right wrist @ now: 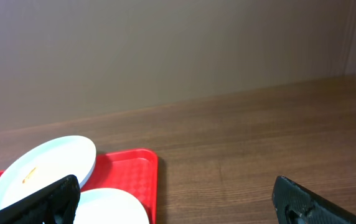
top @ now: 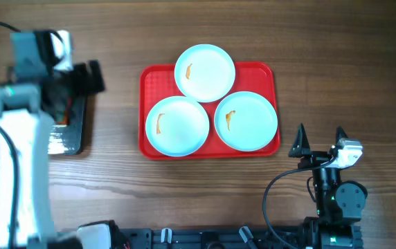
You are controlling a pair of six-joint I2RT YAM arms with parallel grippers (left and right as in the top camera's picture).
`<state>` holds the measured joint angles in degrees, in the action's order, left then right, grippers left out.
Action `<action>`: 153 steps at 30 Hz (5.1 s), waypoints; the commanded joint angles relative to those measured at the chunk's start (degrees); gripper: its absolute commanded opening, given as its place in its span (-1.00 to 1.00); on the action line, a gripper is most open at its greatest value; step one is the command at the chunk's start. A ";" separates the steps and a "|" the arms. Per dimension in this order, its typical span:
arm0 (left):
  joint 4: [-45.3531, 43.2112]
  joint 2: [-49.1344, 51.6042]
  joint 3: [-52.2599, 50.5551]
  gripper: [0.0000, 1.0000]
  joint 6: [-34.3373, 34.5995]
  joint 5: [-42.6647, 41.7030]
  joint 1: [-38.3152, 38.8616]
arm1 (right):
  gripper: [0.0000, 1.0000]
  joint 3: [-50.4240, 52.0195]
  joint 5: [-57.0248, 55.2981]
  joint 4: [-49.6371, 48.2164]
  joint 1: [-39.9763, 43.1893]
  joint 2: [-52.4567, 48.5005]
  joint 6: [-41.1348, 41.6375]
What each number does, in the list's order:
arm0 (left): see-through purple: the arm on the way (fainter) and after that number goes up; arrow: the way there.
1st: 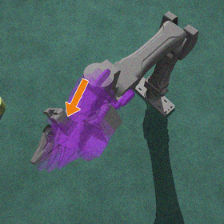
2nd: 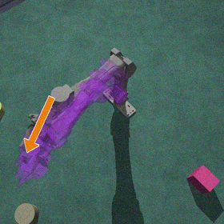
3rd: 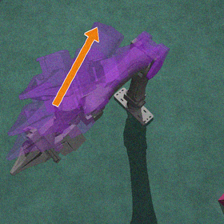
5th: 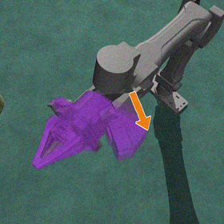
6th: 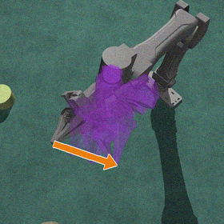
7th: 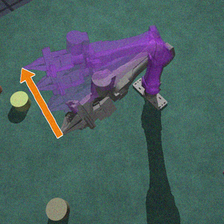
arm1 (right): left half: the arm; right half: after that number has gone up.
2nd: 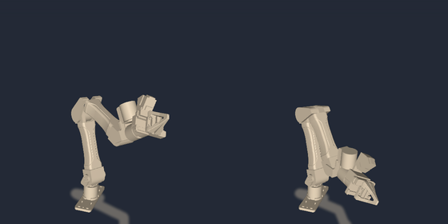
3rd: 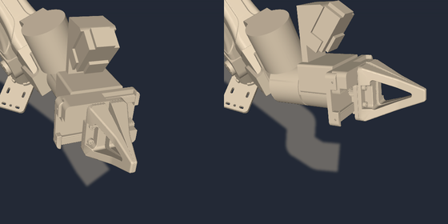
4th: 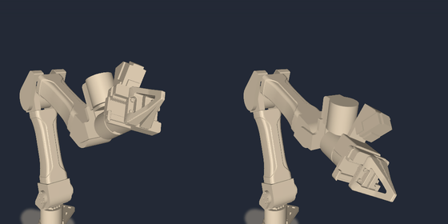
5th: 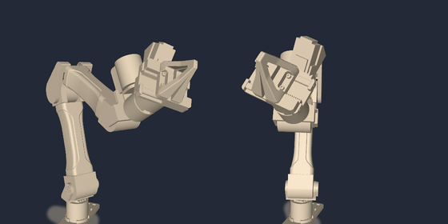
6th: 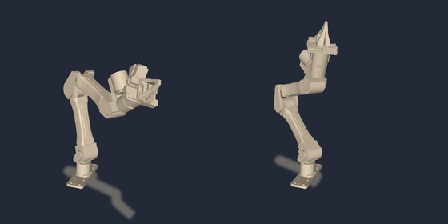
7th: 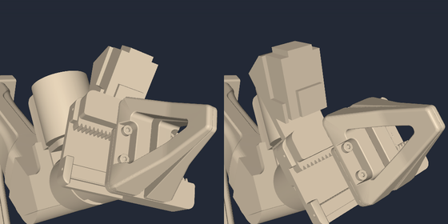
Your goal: Clean dirty plates on tray and stack at the side
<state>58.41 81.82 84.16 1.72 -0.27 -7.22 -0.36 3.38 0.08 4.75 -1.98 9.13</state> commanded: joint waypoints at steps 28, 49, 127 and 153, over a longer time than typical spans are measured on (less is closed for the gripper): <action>-3.52 46.23 9.55 -0.77 -16.74 -9.09 -19.58 | 0.99 0.07 0.04 -0.17 -0.02 0.31 0.22; -10.27 49.07 9.53 -0.88 -16.76 -9.29 -19.63 | 1.00 0.07 0.04 -0.17 -0.02 0.31 0.24; 7.10 48.24 9.68 1.00 -15.02 -3.48 -19.63 | 0.96 0.07 0.04 -0.17 -0.02 0.31 0.22; 9.16 48.15 15.17 0.36 -27.06 -2.95 -19.67 | 0.99 0.07 0.04 -0.17 -0.02 0.31 0.22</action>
<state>67.81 128.81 98.37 -21.50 -2.68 -26.74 -0.36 3.38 0.05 4.75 -1.98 9.13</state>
